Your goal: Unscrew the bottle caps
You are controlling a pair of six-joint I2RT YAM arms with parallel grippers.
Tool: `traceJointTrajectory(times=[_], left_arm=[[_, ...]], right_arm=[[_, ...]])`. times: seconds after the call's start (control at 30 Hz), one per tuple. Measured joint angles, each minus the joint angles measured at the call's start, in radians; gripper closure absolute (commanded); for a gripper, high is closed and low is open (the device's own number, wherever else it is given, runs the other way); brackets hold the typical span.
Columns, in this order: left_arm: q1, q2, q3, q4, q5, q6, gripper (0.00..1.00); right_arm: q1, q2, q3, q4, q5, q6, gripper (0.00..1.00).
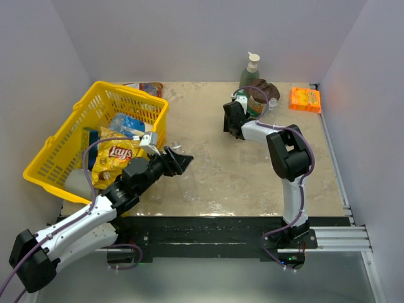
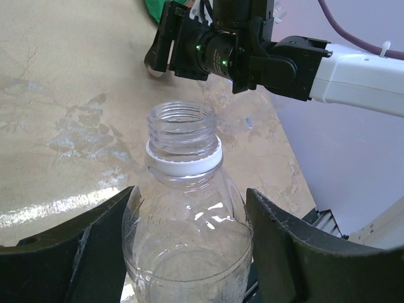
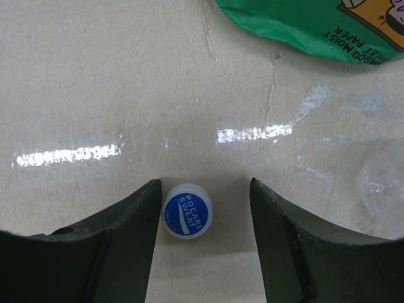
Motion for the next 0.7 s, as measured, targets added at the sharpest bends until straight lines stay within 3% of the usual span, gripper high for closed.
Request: traceJointTrajectory(times=[0.2, 0.4, 0.53, 0.7], left_arm=[[0.0, -0.003, 0.0, 0.0, 0.014, 0.004, 0.82], [0.0, 0.027, 0.011, 0.009, 0.121, 0.08, 0.82], [0.0, 0.103, 0.042, 0.029, 0.275, 0.158, 0.82], [0.0, 0.186, 0.06, 0.079, 0.462, 0.212, 0.83]], right_arm=[[0.0, -0.001, 0.0, 0.0, -0.018, -0.007, 0.35], [-0.002, -0.02, 0.035, -0.047, -0.082, -0.046, 0.34], [-0.003, -0.102, 0.082, -0.111, -0.23, -0.086, 0.33], [-0.006, -0.305, 0.157, -0.208, -0.556, -0.129, 0.33]])
